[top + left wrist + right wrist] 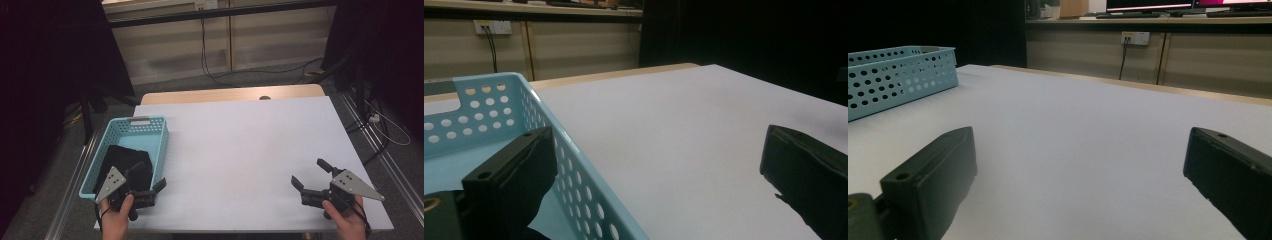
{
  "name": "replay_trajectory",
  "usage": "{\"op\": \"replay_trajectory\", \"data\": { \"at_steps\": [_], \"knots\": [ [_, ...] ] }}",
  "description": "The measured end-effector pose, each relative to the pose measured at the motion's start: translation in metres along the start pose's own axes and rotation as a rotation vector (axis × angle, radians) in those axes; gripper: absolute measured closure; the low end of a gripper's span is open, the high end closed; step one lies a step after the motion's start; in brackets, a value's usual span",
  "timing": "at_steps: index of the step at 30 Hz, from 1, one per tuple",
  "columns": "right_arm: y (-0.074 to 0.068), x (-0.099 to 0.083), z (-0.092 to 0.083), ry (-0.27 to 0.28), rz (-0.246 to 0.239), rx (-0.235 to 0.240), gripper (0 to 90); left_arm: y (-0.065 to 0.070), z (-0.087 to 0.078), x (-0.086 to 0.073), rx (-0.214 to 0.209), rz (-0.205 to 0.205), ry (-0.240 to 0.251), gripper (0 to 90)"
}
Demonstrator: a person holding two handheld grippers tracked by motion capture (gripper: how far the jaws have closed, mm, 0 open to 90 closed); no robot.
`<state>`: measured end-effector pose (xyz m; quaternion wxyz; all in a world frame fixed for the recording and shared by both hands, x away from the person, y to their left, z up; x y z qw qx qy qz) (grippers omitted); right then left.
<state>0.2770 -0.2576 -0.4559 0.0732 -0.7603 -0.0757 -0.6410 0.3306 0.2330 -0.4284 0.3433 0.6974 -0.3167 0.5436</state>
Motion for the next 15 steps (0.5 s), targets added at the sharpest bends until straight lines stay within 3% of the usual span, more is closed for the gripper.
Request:
{"op": "replay_trajectory", "data": {
  "at_steps": [15],
  "knots": [
    [0.0027, 0.0012, -0.0008, 0.002, -0.005, 0.001, 0.0, 0.0001, -0.0007, 0.0035, -0.006, -0.009, 0.007, 1.8]
  ]
}}
Point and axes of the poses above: each handheld gripper's, and its own axes: z roughly forward along the jaws, x roughly out of its top, y roughly to its right, the point moved 4 cm from there along z, roughly forward along the jaws, and after that the axes turned 12 degrees about -x, right-handed, at the moved point
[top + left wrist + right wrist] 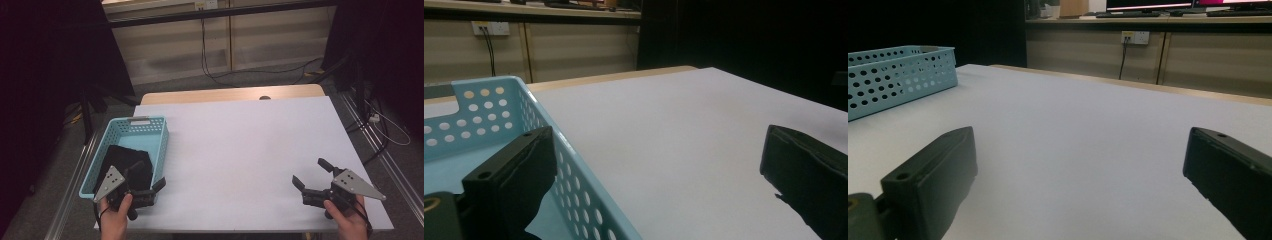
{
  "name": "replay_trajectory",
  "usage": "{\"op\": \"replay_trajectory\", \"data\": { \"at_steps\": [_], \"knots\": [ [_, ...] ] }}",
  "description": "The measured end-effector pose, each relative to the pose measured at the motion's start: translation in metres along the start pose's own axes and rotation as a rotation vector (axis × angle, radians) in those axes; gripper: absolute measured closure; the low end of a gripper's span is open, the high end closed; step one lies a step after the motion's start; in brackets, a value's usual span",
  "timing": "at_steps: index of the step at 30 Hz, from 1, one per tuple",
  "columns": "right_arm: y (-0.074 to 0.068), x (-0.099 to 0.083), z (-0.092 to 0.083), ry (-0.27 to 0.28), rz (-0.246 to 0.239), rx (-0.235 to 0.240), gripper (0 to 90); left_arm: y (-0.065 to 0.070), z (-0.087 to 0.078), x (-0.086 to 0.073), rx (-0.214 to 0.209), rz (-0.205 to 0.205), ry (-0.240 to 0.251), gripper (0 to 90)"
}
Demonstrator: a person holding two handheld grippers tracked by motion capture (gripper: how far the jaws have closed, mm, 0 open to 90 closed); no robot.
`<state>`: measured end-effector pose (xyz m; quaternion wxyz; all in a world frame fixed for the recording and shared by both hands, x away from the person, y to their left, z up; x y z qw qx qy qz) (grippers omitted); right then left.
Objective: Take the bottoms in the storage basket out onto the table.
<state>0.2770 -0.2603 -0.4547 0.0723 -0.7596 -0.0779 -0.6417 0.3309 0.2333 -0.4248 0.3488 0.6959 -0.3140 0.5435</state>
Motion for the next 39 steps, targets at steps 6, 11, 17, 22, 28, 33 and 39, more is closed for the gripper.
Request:
{"op": "replay_trajectory", "data": {
  "at_steps": [6, 11, 17, 22, 28, 33, 39],
  "knots": [
    [0.002, 0.0, 0.0, -0.002, 0.002, -0.001, 0.0, 0.002, 0.002, 0.0, -0.01, 0.003, -0.015, 1.8],
    [0.003, 0.001, -0.001, 0.002, 0.004, -0.004, 0.0, 0.004, 0.002, 0.004, -0.02, 0.003, -0.007, 1.8],
    [0.003, 0.001, 0.0, -0.001, 0.008, -0.002, 0.1, 0.004, 0.003, 0.011, -0.025, 0.001, -0.003, 1.8],
    [0.002, 0.0, 0.0, -0.007, 0.0, 0.001, 0.1, 0.006, 0.004, 0.019, -0.043, 0.014, -0.006, 1.8],
    [0.002, -0.001, 0.001, -0.014, -0.01, 0.002, 0.1, 0.004, 0.007, 0.031, -0.056, 0.014, -0.011, 1.8],
    [0.002, 0.0, 0.001, -0.011, -0.001, 0.003, 0.1, 0.002, 0.008, 0.036, -0.057, 0.01, -0.031, 1.8],
    [0.002, 0.0, 0.0, -0.011, -0.003, 0.013, 0.1, -0.002, 0.01, 0.048, -0.069, 0.022, -0.03, 1.8]
  ]
}}
Point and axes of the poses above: each handheld gripper's, and its own axes: z roughly forward along the jaws, x roughly out of its top, y roughly to its right, the point moved 4 cm from there along z, roughly forward along the jaws, and after that the axes turned 12 degrees about -x, right-handed, at the moved point
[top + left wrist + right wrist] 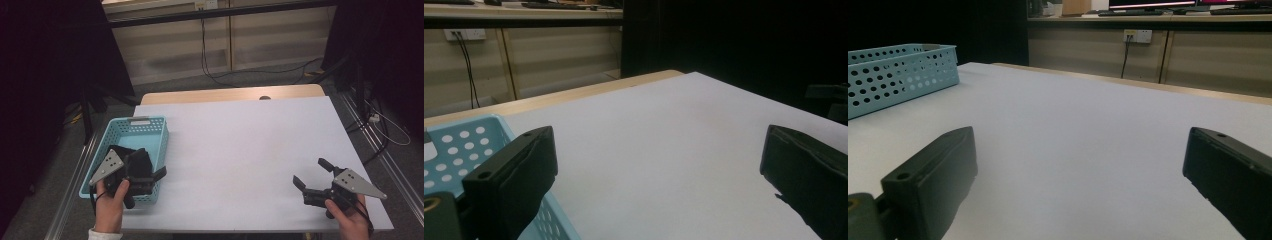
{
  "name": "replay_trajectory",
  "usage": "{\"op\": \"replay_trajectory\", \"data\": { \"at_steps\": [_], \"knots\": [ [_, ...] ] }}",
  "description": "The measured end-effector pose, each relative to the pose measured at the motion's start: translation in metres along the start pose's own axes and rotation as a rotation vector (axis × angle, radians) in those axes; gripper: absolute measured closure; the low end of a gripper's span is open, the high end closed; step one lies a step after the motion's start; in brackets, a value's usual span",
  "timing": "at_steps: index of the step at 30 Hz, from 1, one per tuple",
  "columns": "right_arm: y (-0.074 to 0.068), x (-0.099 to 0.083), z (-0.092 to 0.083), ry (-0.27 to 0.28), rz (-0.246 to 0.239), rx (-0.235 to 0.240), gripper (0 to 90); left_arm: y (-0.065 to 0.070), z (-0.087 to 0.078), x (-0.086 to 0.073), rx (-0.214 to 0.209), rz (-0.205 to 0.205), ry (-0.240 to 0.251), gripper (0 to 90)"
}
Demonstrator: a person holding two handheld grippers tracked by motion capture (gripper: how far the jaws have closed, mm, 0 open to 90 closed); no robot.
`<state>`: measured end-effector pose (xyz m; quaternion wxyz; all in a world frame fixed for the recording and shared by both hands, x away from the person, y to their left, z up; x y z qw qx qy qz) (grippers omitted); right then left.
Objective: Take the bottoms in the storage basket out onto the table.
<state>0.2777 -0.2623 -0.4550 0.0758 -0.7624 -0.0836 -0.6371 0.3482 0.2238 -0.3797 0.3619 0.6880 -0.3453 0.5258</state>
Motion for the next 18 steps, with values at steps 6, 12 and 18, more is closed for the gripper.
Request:
{"op": "replay_trajectory", "data": {
  "at_steps": [6, 12, 18],
  "knots": [
    [0.001, 0.001, 0.0, 0.007, 0.0, 0.002, 0.1, -0.009, 0.002, 0.011, 0.004, 0.007, -0.029, 1.8],
    [0.0, 0.001, 0.0, 0.007, 0.0, 0.006, 0.1, -0.017, -0.001, 0.017, -0.001, -0.01, -0.027, 1.8],
    [0.0, 0.002, 0.001, 0.006, -0.006, 0.008, 0.1, -0.032, -0.004, 0.023, 0.019, -0.014, -0.044, 1.7]
  ]
}}
Point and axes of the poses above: each handheld gripper's, and its own axes: z roughly forward along the jaws, x roughly out of its top, y roughly to its right, the point moved 4 cm from there along z, roughly forward along the jaws, and after that the axes turned 12 degrees about -x, right-handed, at the moved point
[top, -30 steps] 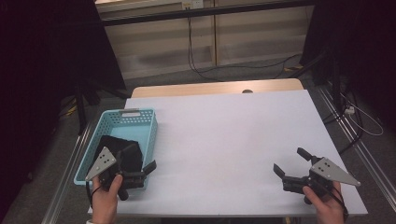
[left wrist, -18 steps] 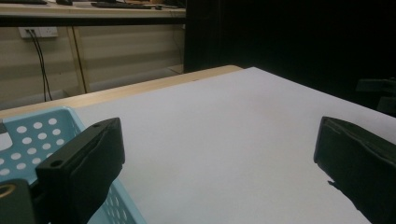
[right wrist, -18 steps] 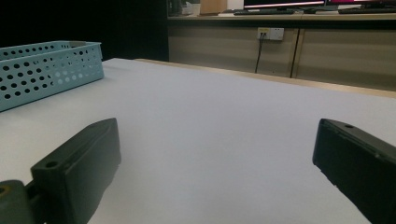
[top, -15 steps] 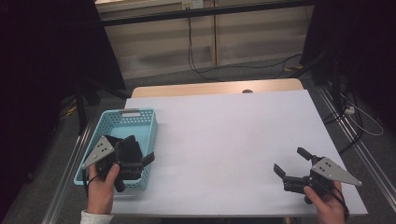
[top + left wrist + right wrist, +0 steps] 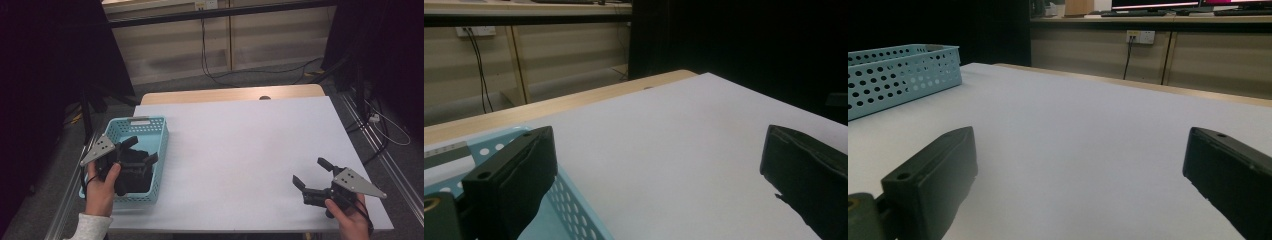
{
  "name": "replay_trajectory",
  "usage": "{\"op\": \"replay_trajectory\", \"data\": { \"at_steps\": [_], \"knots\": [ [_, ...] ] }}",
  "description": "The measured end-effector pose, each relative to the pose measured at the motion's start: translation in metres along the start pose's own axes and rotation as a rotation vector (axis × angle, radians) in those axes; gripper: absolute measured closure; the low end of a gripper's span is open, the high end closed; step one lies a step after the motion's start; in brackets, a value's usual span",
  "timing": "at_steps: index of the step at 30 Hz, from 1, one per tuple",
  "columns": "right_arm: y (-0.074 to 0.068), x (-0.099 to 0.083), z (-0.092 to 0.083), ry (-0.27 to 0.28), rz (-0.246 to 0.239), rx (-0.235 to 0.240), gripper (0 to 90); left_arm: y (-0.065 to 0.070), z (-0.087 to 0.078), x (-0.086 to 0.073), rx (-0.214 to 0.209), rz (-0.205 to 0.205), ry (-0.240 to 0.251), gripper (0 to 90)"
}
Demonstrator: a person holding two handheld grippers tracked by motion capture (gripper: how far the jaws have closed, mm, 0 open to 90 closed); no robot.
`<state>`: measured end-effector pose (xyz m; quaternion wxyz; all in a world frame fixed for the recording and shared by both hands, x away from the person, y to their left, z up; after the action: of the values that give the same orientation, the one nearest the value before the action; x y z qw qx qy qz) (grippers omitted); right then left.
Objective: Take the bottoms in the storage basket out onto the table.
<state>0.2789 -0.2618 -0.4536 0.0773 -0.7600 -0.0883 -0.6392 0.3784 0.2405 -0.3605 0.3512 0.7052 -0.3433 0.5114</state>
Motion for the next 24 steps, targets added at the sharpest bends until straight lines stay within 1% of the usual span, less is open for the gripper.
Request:
{"op": "replay_trajectory", "data": {
  "at_steps": [1, 2, 3, 5, 7, 8, 9, 10, 11, 12, 13, 14, 15, 17, 18, 19, 20, 21, 22, 23, 24],
  "knots": [
    [0.0, 0.0, 0.0, -0.001, 0.002, 0.001, 0.1, 0.0, 0.0, 0.0, 0.0, 0.0, 0.0, 1.7],
    [0.0, 0.0, 0.0, -0.002, 0.0, 0.0, 0.1, -0.004, 0.001, 0.003, -0.001, 0.0, -0.012, 1.7],
    [-0.001, 0.001, 0.0, -0.001, 0.008, -0.001, 0.1, -0.004, 0.001, 0.003, -0.001, 0.0, -0.012, 1.7],
    [-0.001, 0.001, -0.001, -0.001, 0.006, -0.001, 0.1, -0.009, 0.004, 0.006, -0.001, 0.004, -0.027, 1.7],
    [-0.001, 0.001, -0.001, 0.0, 0.005, 0.003, 0.1, -0.01, 0.005, 0.007, -0.004, 0.001, -0.027, 1.7],
    [0.0, 0.0, 0.0, -0.001, -0.002, 0.005, 0.1, -0.013, 0.007, 0.008, -0.006, -0.011, -0.024, 1.7],
    [0.0, 0.0, 0.0, -0.003, 0.001, 0.006, 0.1, -0.016, 0.008, 0.008, -0.002, -0.007, -0.03, 1.7],
    [0.0, -0.001, 0.0, -0.006, 0.002, 0.008, 0.1, -0.018, 0.009, 0.009, 0.0, -0.012, -0.028, 1.7],
    [0.0, -0.001, 0.0, -0.006, 0.002, 0.008, 0.1, -0.018, 0.009, 0.009, 0.0, -0.012, -0.028, 1.7],
    [0.001, -0.001, 0.0, -0.005, 0.011, 0.004, 0.1, -0.022, 0.01, 0.009, 0.004, -0.015, -0.04, 1.7],
    [0.001, 0.0, 0.0, -0.001, 0.012, 0.001, 0.2, -0.022, 0.01, 0.009, 0.004, -0.015, -0.04, 1.7],
    [0.001, 0.0, 0.0, -0.001, 0.012, 0.001, 0.2, -0.026, 0.011, 0.008, 0.008, -0.014, -0.048, 1.7],
    [0.001, 0.0, -0.001, -0.001, 0.006, 0.005, 0.1, -0.028, 0.011, 0.008, 0.009, -0.022, -0.055, 1.7],
    [0.002, -0.001, 0.001, -0.005, 0.005, 0.011, 0.2, -0.035, 0.012, 0.007, 0.008, -0.017, -0.071, 1.8],
    [0.002, -0.002, 0.002, -0.009, 0.017, 0.005, 0.3, -0.037, 0.012, 0.006, 0.006, -0.023, -0.073, 1.8],
    [0.003, -0.002, 0.003, -0.011, 0.018, 0.003, 0.3, -0.037, 0.012, 0.006, 0.006, -0.023, -0.073, 1.8],
    [0.002, -0.002, 0.003, -0.01, 0.017, 0.003, 0.3, -0.043, 0.013, 0.002, 0.01, -0.022, -0.099, 1.9],
    [0.002, -0.002, 0.002, -0.009, 0.012, 0.005, 0.3, -0.043, 0.013, 0.002, 0.01, -0.022, -0.099, 2.0],
    [0.002, -0.001, 0.002, -0.009, 0.011, 0.009, 0.2, -0.049, 0.012, 0.001, 0.01, -0.041, -0.102, 2.1],
    [0.001, -0.001, 0.002, -0.006, 0.007, 0.012, 0.2, -0.049, 0.012, 0.001, 0.01, -0.041, -0.102, 2.2],
    [0.002, -0.001, 0.003, -0.004, 0.005, 0.01, 0.3, -0.054, 0.01, 0.001, 0.016, -0.033, -0.117, 2.2]
  ]
}}
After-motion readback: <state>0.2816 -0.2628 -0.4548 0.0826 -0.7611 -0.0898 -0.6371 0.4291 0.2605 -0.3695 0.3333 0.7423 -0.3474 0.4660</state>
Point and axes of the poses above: each handheld gripper's, and its own axes: z roughly forward along the jaws, x roughly out of its top, y roughly to its right, the point moved 4 cm from there along z, roughly forward along the jaws, and after that the axes turned 12 degrees about -x, right-handed, at the moved point
